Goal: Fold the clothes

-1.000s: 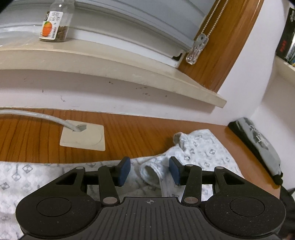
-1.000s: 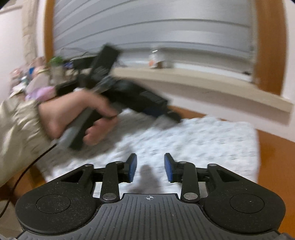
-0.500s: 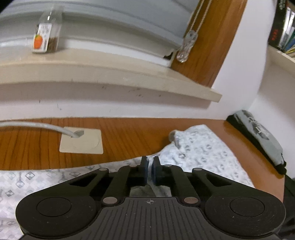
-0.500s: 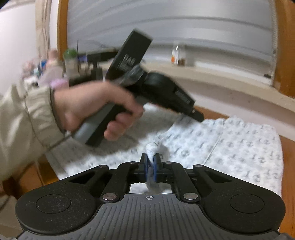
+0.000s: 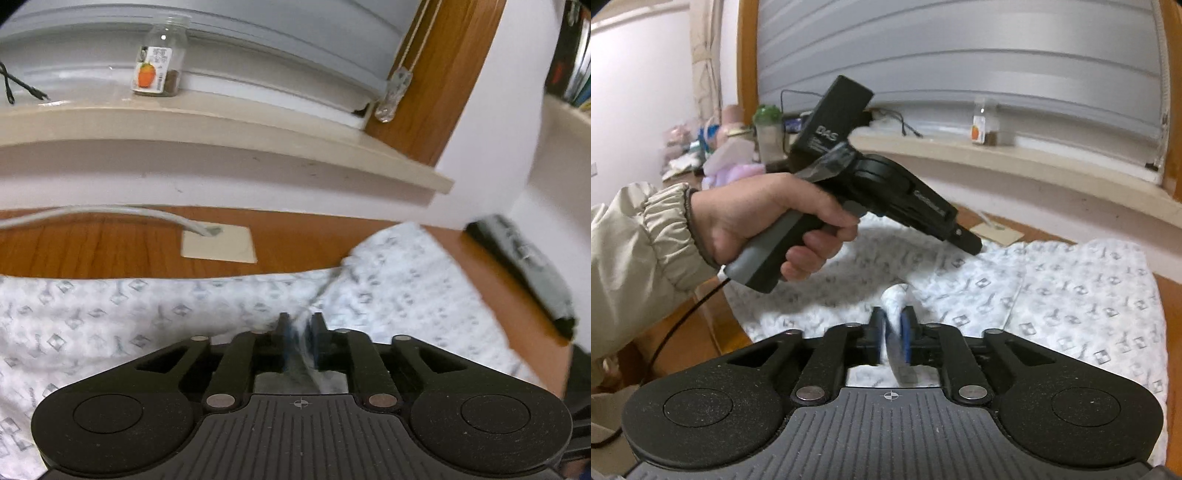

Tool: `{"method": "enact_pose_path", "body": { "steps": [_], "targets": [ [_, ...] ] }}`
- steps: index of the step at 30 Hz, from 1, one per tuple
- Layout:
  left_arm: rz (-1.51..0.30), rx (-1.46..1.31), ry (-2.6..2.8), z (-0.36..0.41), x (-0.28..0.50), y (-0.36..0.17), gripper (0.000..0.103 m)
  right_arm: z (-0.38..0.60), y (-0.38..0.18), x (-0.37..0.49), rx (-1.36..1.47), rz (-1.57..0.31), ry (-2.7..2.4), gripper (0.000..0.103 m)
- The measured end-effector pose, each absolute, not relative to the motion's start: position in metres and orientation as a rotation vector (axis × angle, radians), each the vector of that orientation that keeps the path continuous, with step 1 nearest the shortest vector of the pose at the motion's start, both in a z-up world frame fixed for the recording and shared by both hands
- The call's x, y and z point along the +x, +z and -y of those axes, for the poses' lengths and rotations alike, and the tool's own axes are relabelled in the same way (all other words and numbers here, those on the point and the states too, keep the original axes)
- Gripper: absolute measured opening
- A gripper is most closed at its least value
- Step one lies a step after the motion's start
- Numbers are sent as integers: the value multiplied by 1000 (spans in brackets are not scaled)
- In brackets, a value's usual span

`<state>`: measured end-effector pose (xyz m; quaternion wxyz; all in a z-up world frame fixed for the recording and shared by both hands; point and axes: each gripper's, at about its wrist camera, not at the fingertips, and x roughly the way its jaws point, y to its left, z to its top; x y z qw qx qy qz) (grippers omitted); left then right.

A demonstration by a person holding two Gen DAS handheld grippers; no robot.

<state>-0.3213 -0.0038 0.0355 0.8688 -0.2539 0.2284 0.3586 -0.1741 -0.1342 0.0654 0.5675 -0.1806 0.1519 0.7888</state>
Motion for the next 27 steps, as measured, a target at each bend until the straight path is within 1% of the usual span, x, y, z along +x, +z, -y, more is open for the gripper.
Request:
{"method": "enact_pose_path", "body": {
  "steps": [1, 6, 9, 11, 13, 14, 19, 22, 24, 27],
  "targets": [
    [-468, -519, 763, 4, -321, 38, 15, 137, 68, -170, -410, -354, 1849, 40],
    [-437, -429, 742, 4, -300, 63, 15, 143, 85, -132, -376, -326, 1770, 41],
    [-463, -366, 681, 3, -272, 71, 15, 128, 92, -98, -403, -309, 1689, 38],
    [-498, -331, 632, 4, -250, 68, 15, 107, 93, -72, -427, -302, 1631, 19],
    [-544, -305, 596, 3, -232, 60, 15, 80, 88, -44, -439, -320, 1568, 17],
    [-554, -303, 587, 2, -230, 57, 15, 65, 85, -30, -444, -330, 1554, 15],
    [-568, -323, 559, -2, -233, 40, 15, 15, 72, -3, -458, -348, 1572, 15],
    [-576, -334, 542, -4, -235, 30, 15, -13, 52, 6, -541, -412, 1536, 15],
    [-581, -342, 530, -6, -237, 23, 15, -18, 40, 12, -573, -446, 1525, 15],
    [-575, -352, 525, -6, -240, 19, 15, -11, 40, 20, -540, -466, 1525, 14]
  ]
}}
